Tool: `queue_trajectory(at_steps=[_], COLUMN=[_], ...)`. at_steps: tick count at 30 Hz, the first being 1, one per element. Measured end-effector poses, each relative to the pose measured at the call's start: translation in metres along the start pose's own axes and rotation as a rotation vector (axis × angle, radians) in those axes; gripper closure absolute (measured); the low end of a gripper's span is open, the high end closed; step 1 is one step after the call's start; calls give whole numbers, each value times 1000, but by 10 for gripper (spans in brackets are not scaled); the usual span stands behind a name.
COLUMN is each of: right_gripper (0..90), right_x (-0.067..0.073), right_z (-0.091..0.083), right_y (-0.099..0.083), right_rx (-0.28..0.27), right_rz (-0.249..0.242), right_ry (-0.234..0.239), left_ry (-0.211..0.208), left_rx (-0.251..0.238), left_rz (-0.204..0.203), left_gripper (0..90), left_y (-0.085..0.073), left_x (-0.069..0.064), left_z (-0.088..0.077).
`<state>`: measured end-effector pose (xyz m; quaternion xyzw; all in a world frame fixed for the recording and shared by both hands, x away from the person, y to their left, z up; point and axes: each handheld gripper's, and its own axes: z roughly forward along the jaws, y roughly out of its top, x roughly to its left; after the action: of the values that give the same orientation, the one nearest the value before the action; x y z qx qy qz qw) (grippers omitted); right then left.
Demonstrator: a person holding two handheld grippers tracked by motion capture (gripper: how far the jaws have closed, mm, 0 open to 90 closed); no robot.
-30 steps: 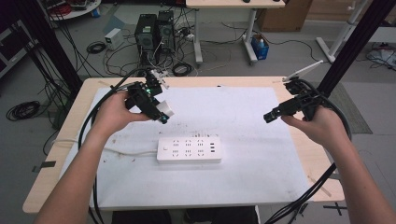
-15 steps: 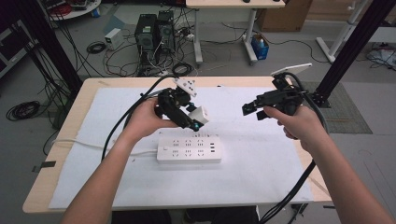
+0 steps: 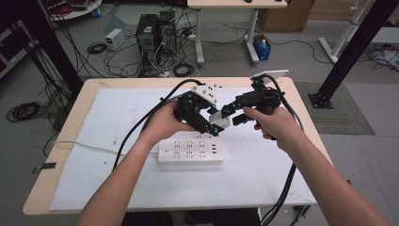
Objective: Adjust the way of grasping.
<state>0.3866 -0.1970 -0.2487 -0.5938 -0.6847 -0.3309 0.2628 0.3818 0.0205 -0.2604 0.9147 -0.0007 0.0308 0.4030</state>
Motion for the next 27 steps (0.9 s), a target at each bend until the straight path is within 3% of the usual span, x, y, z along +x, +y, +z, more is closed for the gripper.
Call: queue_trajectory(at_steps=[3,5,6,9,10,11,14,15,16,17,18,19,20,21,22,23,24,26,27], right_gripper=[376,465,566,618,622,622,622,621,621,621,621,621,621,621,621,621,621,621,621], right_x=[0,1,1,1,-1,-1,-2,-3,-3,-3,-3,-2,-2,-2,-2,-1,0,4,10], right_z=[6,13,14,16,14,14,7,-3,-3,-17,-17,-31,-31,-39,-43,-48,-50,-50,-46], right_y=[0,0,0,1,1,1,2,4,4,6,6,8,8,9,9,10,10,9,7], right_rx=[22,42,37,44,37,37,-5,-39,-39,-84,-84,-115,-115,-125,-146,-152,-146,-106,-39], right_rz=[10,7,3,-5,-19,-19,-55,-90,-90,-153,-153,-223,-223,-264,-289,-335,-376,-490,-606], right_ry=[22,22,18,9,20,20,-3,-31,-31,-105,-105,-201,-201,-226,-259,-325,-384,-513,-617], left_ry=[15,32,28,67,87,87,180,194,218,241,273,299,332,336,355,392,419,426,430], left_rx=[-8,-11,-13,5,3,3,84,109,144,182,251,286,336,368,440,511,581,691,729], left_rz=[16,25,25,61,43,43,37,20,0,-24,-48,-70,-112,-152,-212,-238,-280,-352,-358], left_gripper=[426,426,426,424,407,336,262,213,213,187,187,186,186,186,186,187,187,187,187], left_y=[3,4,4,5,5,5,2,-1,-5,-9,-15,-19,-26,-31,-38,-44,-51,-64,-69], left_x=[-2,-3,-3,-6,-6,-6,-6,-6,-5,-3,-1,0,3,5,9,11,13,17,17], left_z=[1,3,3,4,4,4,0,-3,-8,-13,-21,-26,-35,-40,-47,-52,-56,-65,-69])
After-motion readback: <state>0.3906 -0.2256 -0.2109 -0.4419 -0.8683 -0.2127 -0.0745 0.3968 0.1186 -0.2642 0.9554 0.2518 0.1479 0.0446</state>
